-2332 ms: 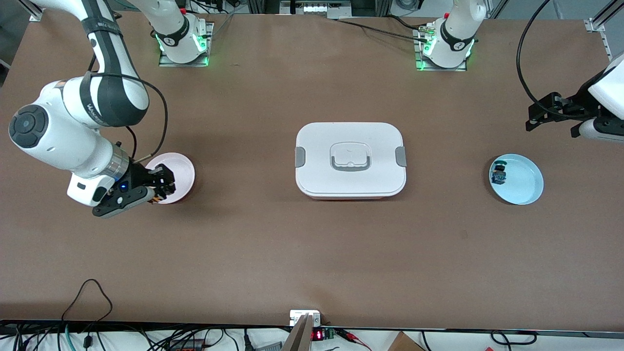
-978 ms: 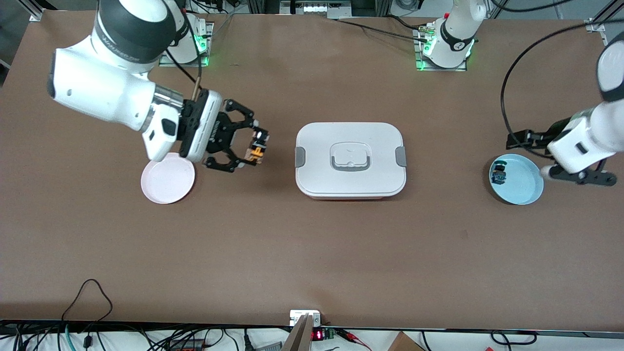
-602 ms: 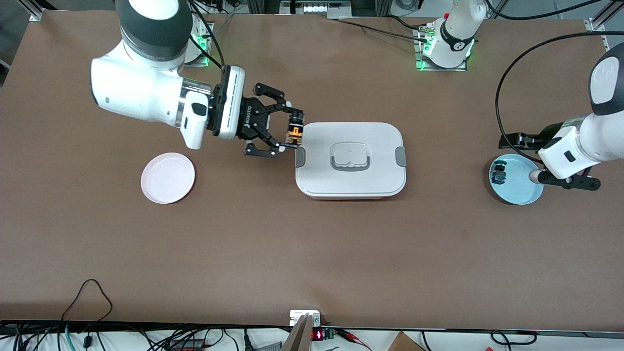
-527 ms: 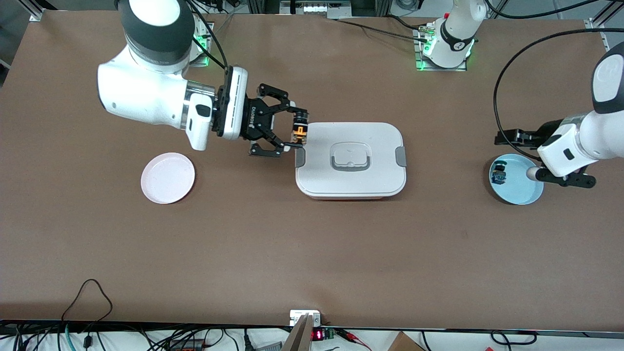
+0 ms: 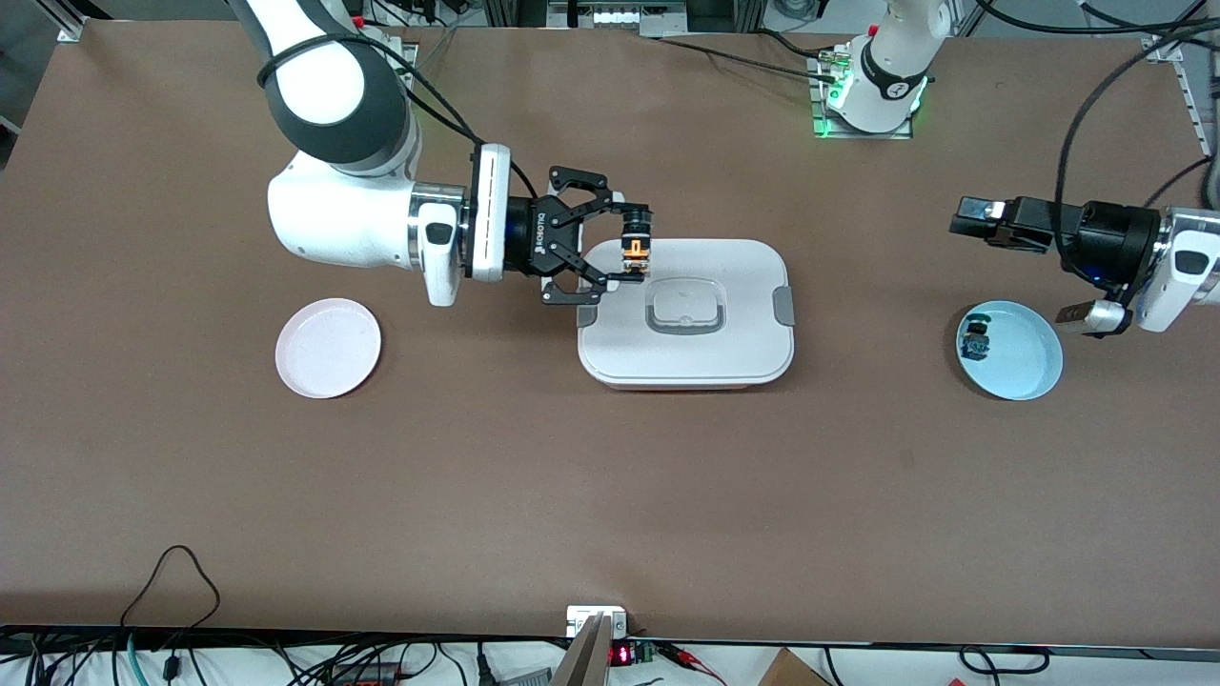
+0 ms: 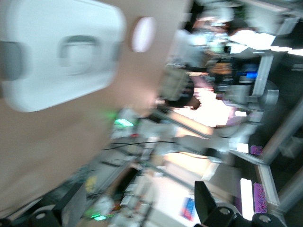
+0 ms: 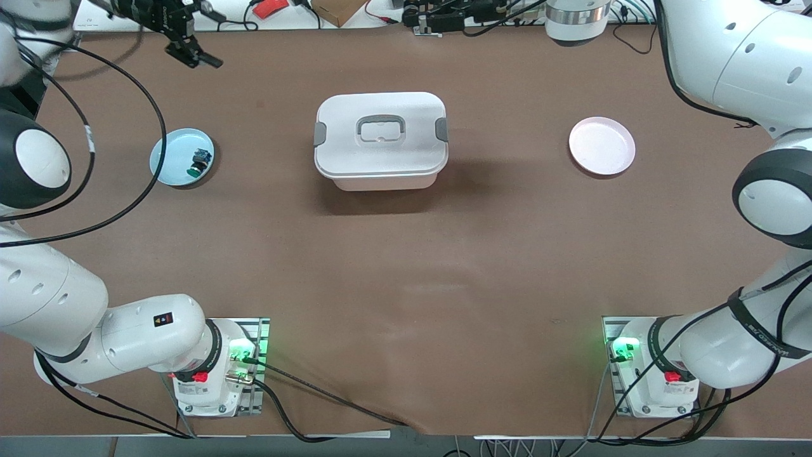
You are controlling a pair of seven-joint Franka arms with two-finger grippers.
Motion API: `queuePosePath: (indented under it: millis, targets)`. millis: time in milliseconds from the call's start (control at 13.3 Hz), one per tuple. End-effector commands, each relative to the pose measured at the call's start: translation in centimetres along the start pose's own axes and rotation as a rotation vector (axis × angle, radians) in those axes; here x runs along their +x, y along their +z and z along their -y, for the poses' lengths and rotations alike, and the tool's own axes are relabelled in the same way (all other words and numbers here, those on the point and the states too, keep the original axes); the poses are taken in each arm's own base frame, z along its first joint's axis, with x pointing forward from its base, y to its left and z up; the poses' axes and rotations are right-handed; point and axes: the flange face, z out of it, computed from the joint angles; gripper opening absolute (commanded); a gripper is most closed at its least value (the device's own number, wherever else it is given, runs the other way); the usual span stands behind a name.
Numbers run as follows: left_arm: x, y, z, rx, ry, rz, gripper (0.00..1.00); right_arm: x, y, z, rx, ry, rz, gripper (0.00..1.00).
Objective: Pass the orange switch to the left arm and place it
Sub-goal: 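Carry the switch over the box while the left gripper reaches toward it, then grasp the orange switch with the left gripper from the right gripper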
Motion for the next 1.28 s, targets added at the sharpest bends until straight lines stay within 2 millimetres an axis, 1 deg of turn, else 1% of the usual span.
queuePosePath:
  millis: [0,75,150,226,301,376,451,602,677,827,903,1053,1128,1204]
  targets:
    - [0.5,2.4,-1.0,-0.182,0.093,-0.046,1.00,1.2,2.0,0.1,0.015,0.000,-0.066,0.00]
    - [1.0,4.0,-1.3,-0.200,0.147,-0.086,1.00,1.2,2.1,0.0,0.013,0.012,-0.082,0.00]
    - [1.6,6.2,-1.4,-0.235,0.212,-0.135,1.00,1.1,2.7,0.4,0.024,0.017,-0.088,0.00]
    - [2.5,8.4,-1.3,-0.271,0.253,-0.171,1.00,0.9,3.2,0.3,0.028,0.022,-0.091,0.00]
    - [3.4,11.0,-1.8,-0.261,0.277,-0.194,1.00,1.3,3.8,0.5,0.035,0.021,-0.103,0.00]
    - [4.1,13.4,-2.6,-0.242,0.280,-0.213,1.00,1.0,4.7,0.8,0.044,0.035,-0.114,0.00]
    - [4.6,15.7,-3.4,-0.227,0.279,-0.228,1.00,1.0,5.0,0.9,0.047,0.042,-0.123,0.00]
    - [5.1,19.3,-4.6,-0.242,0.242,-0.250,1.00,1.0,5.0,0.9,0.047,0.043,-0.124,0.00]
    - [5.1,20.5,-5.0,-0.240,0.177,-0.254,1.00,0.8,5.4,1.1,0.053,0.046,-0.121,0.00]
    - [3.8,22.3,-7.3,-0.220,0.094,-0.260,1.00,0.4,5.9,0.9,0.058,0.049,-0.119,0.00]
    - [3.0,23.6,-8.1,-0.210,0.073,-0.253,1.00,0.5,6.0,0.8,0.055,0.048,-0.120,0.00]
    - [2.5,25.1,-8.6,-0.200,0.019,-0.250,1.00,0.5,6.0,0.8,0.041,0.048,-0.116,0.00]
    - [2.6,25.2,-8.6,-0.199,0.014,-0.257,0.98,0.5,6.2,0.9,0.043,0.044,-0.112,0.00]
    - [2.7,25.1,-8.5,-0.198,0.014,-0.260,0.78,0.5,6.1,0.8,0.040,0.042,-0.111,0.00]
